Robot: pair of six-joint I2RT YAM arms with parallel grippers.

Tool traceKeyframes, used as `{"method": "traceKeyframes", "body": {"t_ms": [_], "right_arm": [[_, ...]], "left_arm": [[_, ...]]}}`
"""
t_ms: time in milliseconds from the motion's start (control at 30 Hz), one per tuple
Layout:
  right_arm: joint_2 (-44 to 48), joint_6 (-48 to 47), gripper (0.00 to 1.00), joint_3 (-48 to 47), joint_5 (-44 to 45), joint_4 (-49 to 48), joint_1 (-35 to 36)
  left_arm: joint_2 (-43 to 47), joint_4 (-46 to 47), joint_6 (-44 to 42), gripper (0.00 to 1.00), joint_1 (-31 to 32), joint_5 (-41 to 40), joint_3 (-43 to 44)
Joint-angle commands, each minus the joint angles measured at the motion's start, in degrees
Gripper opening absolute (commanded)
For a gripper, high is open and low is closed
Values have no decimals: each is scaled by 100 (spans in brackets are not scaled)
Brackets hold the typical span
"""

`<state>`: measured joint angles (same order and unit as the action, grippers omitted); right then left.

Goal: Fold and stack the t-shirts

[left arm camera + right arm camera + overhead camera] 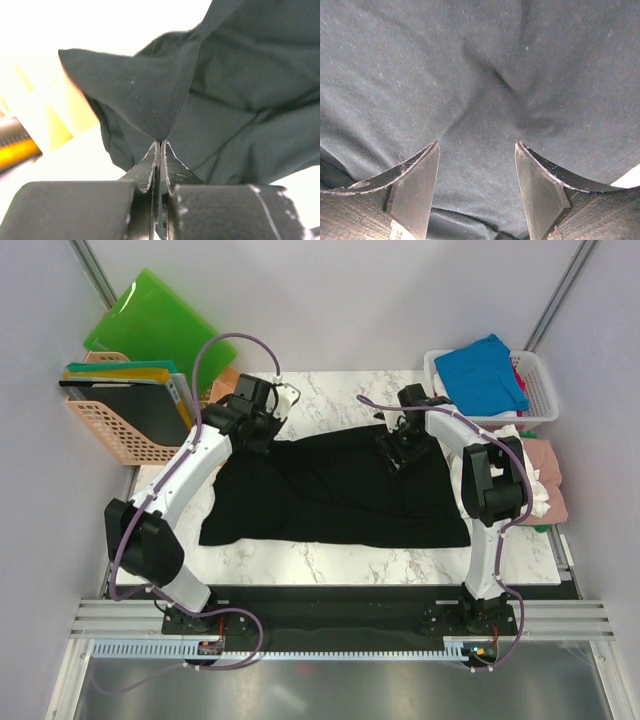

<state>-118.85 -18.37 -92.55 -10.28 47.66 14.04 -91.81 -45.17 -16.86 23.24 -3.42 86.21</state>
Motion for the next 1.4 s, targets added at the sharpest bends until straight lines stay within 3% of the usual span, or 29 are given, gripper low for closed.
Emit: {"method": "traceKeyframes", "body": {"t_ms": [0, 233, 300, 433, 533, 633, 700, 733, 800, 867, 1067, 1367], "right_arm": [[379, -140, 69, 114, -70, 24, 11], [406, -176, 69, 229, -105, 15, 11], [371, -149, 68, 220, -211, 7, 11], [345, -123, 68, 238, -299, -2, 11], [362, -149, 68, 360, -255, -37, 11], [581, -333, 59, 640, -517, -64, 28], [931, -605, 59, 782, -737, 50, 194], [1055, -702, 62, 904, -808, 77, 300], [1390, -939, 78, 1019, -756, 86, 694], [1574, -784, 91, 1212, -213, -36, 1019], [2181, -150, 97, 2012, 983, -1442, 987], [2207, -184, 97, 1556, 993, -1452, 689]], "left_arm": [[443, -247, 166, 2, 13, -282, -333], [945, -273, 26, 3, 13, -423, -1149], [937, -256, -19, 16, 13, -449, -1230], [858, 112, -168, 58, 22, -458, -1432], [753, 289, -273, 66, 13, -581, -1450], [708, 289, -309, 66, 13, -633, -1458], [865, 420, -326, 67, 5, -625, -1546], [954, 552, -370, 67, -13, -590, -1703], [1260, 1052, -414, 67, -13, -450, -1984], [1437, 1403, -528, 67, -4, -187, -2169], [1472, 1668, -906, 67, -22, -326, -2564], [1885, 1888, -1240, 67, -31, -159, -2890]]}}
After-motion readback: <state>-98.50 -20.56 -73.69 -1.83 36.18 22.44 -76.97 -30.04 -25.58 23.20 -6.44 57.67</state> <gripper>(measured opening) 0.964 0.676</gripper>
